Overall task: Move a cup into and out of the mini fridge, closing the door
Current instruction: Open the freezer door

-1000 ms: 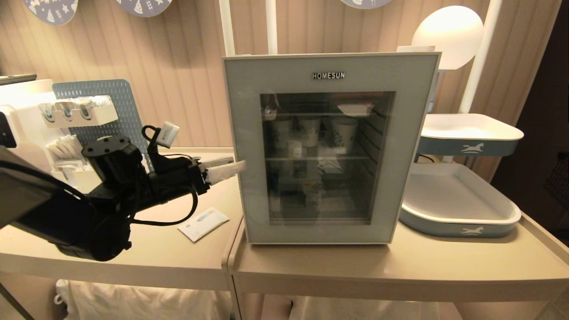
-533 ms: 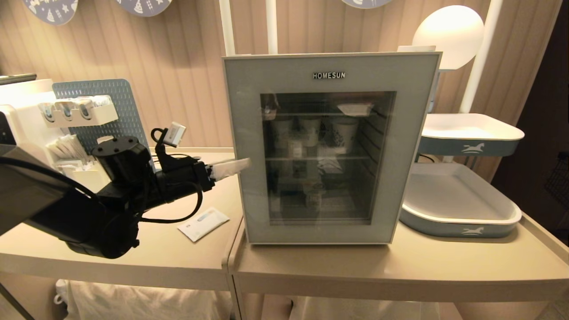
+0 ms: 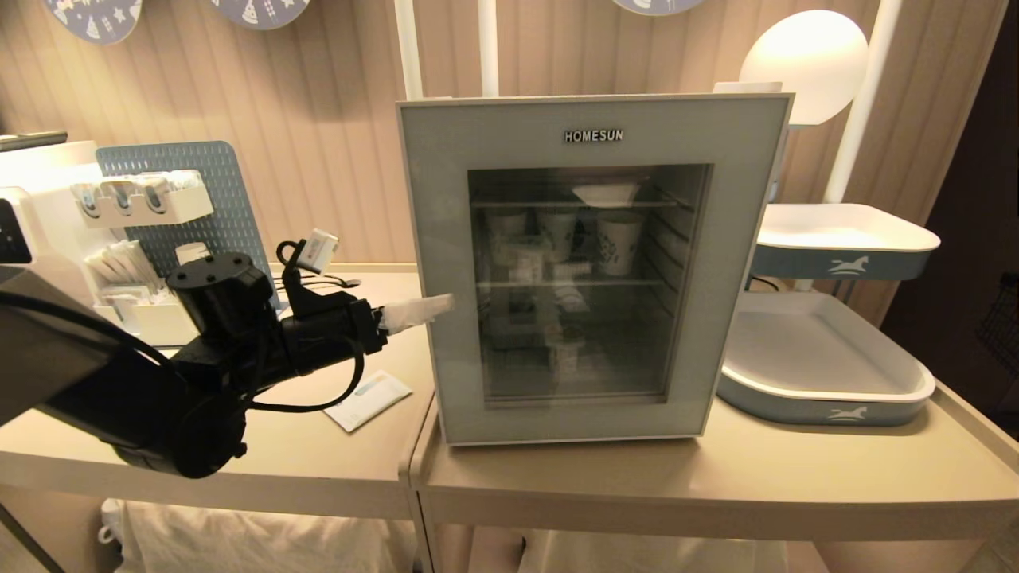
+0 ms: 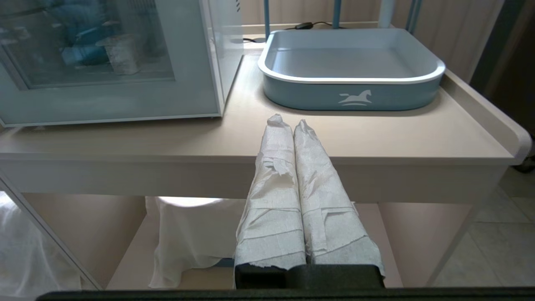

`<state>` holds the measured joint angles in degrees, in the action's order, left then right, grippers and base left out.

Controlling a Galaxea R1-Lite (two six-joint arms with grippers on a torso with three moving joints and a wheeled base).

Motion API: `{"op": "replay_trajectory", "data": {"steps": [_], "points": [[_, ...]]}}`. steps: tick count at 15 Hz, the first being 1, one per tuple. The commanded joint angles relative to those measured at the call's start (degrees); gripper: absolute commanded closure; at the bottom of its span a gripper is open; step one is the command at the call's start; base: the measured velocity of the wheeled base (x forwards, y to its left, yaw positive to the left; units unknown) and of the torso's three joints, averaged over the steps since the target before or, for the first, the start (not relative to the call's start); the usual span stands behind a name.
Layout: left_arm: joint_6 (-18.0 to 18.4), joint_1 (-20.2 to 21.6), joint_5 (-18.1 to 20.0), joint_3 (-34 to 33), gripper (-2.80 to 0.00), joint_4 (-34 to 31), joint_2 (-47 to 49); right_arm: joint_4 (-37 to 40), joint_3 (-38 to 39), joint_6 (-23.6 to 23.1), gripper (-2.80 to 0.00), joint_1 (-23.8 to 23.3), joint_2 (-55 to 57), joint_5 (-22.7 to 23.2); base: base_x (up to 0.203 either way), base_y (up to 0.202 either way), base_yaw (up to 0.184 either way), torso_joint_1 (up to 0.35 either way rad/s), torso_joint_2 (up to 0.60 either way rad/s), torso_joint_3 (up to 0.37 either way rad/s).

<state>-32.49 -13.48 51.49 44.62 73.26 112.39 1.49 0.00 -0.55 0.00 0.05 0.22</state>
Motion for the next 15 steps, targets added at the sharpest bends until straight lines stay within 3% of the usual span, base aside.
{"op": "replay_trajectory", "data": {"steps": [1,12,15], "points": [[-0.4,-0.5,0.4,-1.7,-2.8,0.7,-2.7,0.0,0.0,0.0,0.0,0.0,0.0,0.0,0.0,0.0,0.0,0.0,0.0,0.0],[-0.2,-0.9,0.4,-20.9,-2.8,0.6,-20.2,0.0,0.0,0.0,0.0,0.0,0.0,0.0,0.0,0.0,0.0,0.0,0.0,0.0],[-0.4,3.7,0.0,-21.1,-2.8,-0.3,-18.7,0.0,0.0,0.0,0.0,0.0,0.1,0.0,0.0,0.0,0.0,0.0,0.0,0.0]]}}
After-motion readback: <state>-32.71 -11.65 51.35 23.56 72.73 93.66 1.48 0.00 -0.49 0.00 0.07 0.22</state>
